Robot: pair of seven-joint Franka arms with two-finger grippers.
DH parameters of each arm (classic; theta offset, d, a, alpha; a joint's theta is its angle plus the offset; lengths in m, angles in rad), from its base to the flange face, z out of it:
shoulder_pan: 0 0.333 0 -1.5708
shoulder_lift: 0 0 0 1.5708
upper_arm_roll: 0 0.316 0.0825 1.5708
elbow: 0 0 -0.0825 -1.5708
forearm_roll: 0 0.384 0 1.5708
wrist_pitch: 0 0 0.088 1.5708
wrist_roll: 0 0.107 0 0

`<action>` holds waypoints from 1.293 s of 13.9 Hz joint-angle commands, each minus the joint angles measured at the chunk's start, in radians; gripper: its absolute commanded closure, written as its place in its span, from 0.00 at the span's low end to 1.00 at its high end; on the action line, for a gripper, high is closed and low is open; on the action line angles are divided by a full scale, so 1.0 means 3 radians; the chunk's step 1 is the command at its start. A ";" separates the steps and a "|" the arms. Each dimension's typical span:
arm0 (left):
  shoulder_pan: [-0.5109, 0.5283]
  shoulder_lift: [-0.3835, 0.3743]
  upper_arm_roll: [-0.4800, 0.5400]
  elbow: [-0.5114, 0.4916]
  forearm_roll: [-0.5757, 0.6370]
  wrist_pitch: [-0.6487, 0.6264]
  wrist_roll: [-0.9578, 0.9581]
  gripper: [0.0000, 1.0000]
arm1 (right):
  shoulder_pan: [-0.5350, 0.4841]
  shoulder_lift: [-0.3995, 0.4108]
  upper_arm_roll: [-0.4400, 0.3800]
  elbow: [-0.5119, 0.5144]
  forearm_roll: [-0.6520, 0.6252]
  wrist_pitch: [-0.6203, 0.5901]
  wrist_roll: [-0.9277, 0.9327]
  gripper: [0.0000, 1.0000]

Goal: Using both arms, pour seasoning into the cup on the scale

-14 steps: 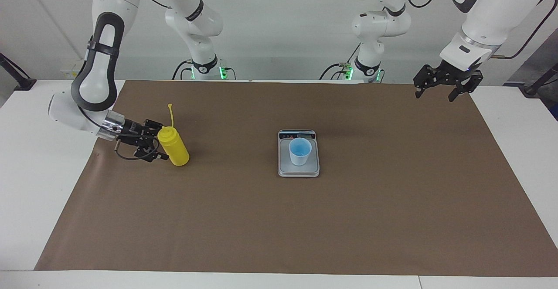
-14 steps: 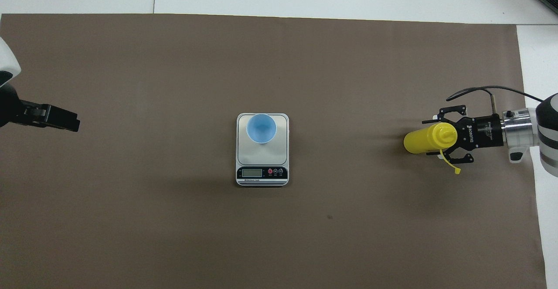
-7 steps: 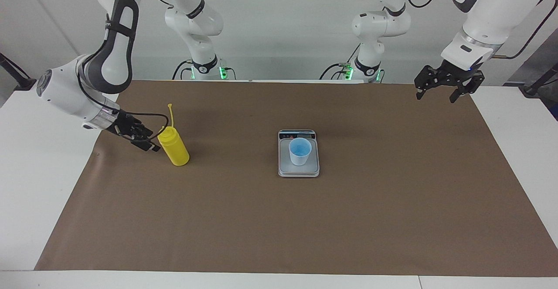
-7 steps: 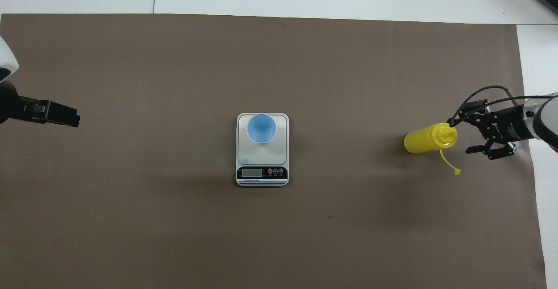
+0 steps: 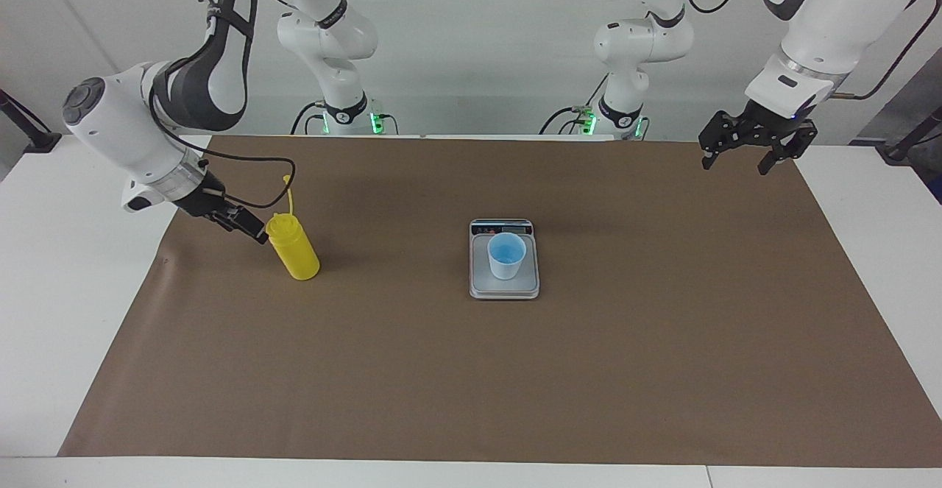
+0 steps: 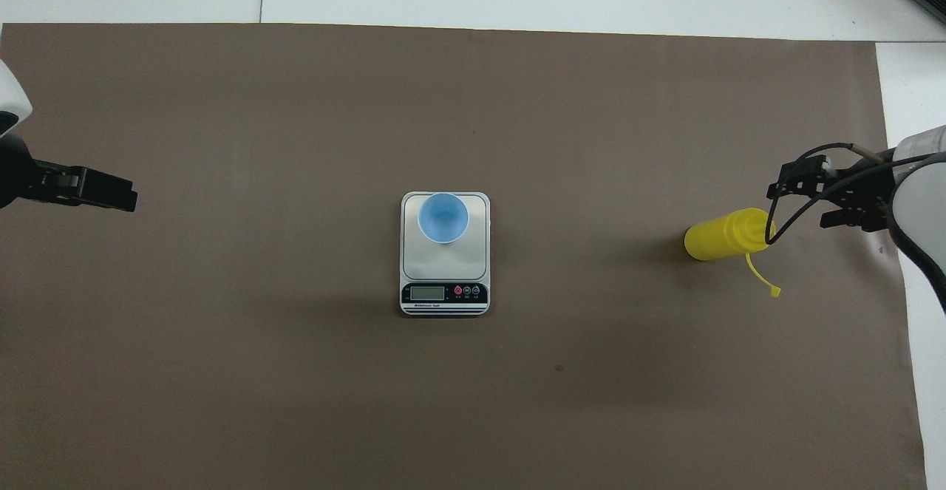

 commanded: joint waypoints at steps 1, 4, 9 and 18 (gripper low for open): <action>-0.0008 -0.0053 -0.0012 -0.0020 0.0135 -0.0066 -0.0006 0.00 | 0.0200 -0.0135 0.0021 0.0064 -0.0263 0.0026 -0.0034 0.00; -0.0013 -0.0058 -0.0012 -0.0025 0.0115 -0.0025 -0.0021 0.00 | 0.0400 -0.0227 0.0026 0.0196 -0.0569 -0.0005 -0.0018 0.00; -0.0008 -0.0063 -0.0012 -0.0040 0.0099 -0.0020 -0.0047 0.00 | 0.0421 -0.0421 0.0036 0.0340 -0.0601 -0.0137 -0.0013 0.00; -0.0008 -0.0068 -0.0012 -0.0056 0.0099 -0.0010 -0.0052 0.00 | 0.0513 -0.0330 0.0057 0.1198 -0.0800 -0.1175 0.0094 0.00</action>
